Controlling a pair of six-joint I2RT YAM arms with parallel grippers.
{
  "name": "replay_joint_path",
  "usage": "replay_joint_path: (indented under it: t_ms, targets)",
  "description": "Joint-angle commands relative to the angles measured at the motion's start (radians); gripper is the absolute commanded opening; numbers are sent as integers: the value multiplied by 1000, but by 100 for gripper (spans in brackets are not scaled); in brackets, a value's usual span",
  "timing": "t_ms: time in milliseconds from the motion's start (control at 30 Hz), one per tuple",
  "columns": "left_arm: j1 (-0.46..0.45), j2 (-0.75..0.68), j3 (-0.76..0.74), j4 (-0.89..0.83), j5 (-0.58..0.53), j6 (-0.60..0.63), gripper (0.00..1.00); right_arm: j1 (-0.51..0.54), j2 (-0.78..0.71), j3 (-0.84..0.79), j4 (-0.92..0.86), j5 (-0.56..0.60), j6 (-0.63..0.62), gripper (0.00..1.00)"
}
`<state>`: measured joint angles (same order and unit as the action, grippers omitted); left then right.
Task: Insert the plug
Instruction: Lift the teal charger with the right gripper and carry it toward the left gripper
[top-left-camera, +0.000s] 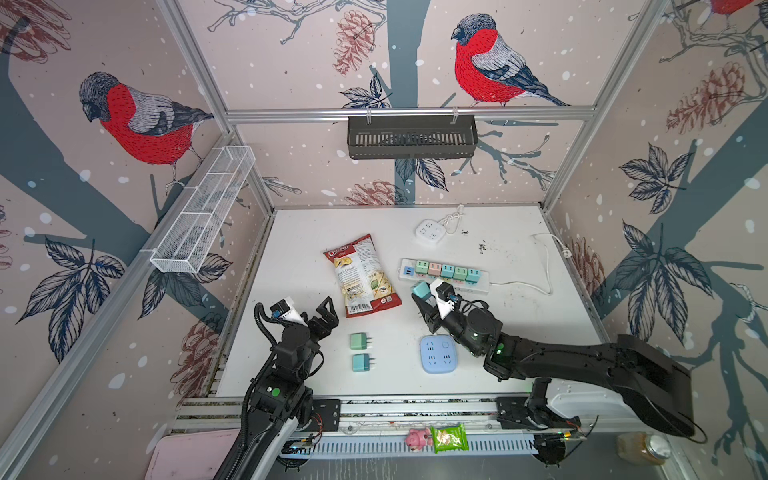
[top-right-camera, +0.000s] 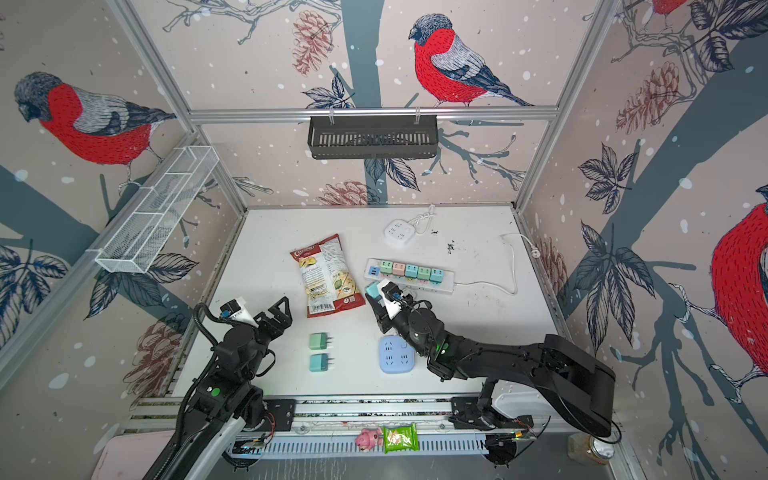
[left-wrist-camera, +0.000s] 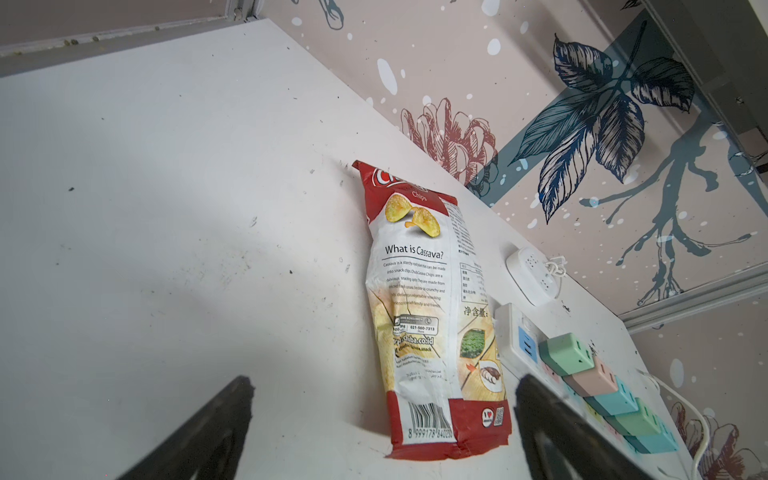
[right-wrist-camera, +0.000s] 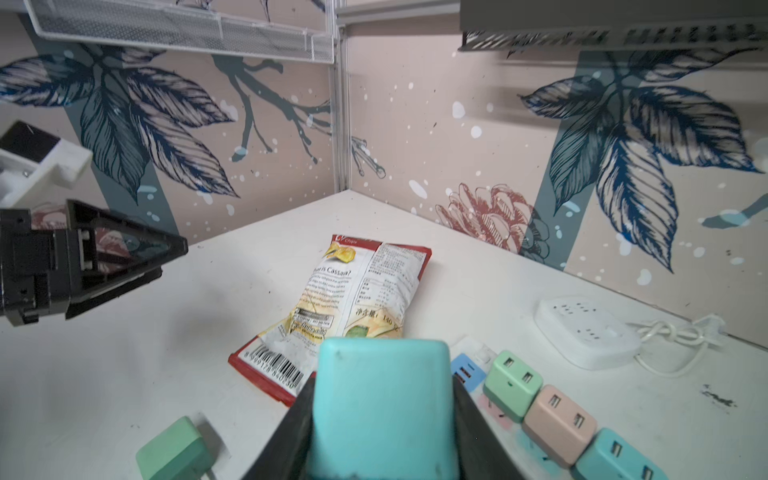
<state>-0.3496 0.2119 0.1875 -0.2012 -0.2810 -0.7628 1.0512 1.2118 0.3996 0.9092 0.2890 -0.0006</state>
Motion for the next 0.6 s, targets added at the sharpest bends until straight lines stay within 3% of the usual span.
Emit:
replay_joint_path:
  t_ms: [0,133,300,367,567]
  targets:
    - [0,40,88,38,94,-4,98,-17,-31,-30,105,-12,-39,2]
    - [1,87,126,93,195,39,97,-25,-34,-104,261,-38,-76,1]
    - [1,75,197,57,359,120,98,-26,5,-116,339,-176,-188,1]
    - [1,68,223,75,498,175,98,-27,32,-128,356,-235,-251,0]
    - [-13,69,171,218,741,180,97,-23,51,-197,423,-345,-355,0]
